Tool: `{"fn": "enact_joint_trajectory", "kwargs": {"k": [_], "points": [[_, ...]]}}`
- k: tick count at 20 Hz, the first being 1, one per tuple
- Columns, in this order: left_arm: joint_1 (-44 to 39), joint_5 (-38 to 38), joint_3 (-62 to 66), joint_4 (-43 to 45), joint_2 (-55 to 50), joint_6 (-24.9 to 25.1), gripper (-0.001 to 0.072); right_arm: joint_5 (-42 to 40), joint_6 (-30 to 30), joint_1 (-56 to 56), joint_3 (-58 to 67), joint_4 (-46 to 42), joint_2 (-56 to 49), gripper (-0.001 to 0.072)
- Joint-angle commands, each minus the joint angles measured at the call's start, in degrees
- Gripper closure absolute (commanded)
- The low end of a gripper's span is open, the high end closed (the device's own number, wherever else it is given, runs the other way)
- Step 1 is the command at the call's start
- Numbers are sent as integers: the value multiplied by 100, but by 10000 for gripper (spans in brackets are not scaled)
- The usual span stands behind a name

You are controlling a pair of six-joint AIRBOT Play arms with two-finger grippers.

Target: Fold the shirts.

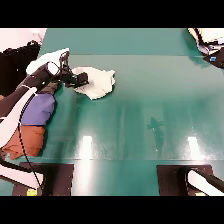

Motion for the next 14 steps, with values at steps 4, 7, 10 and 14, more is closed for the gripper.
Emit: {"fn": "enact_joint_trajectory", "kwargs": {"k": [4,7,10,14], "points": [[20,-855,1209,-153,-31,107,685,2,0,2,22,0,0,691],[-22,-1235,2044,-155,457,503,685,92,0,2,350,-2,-2,691],[-181,-1646,2415,-157,1405,868,685,109,0,2,970,-7,0,691],[-1093,-2402,2417,-131,2293,1097,685,129,0,2,1768,-7,-2,691]]}}
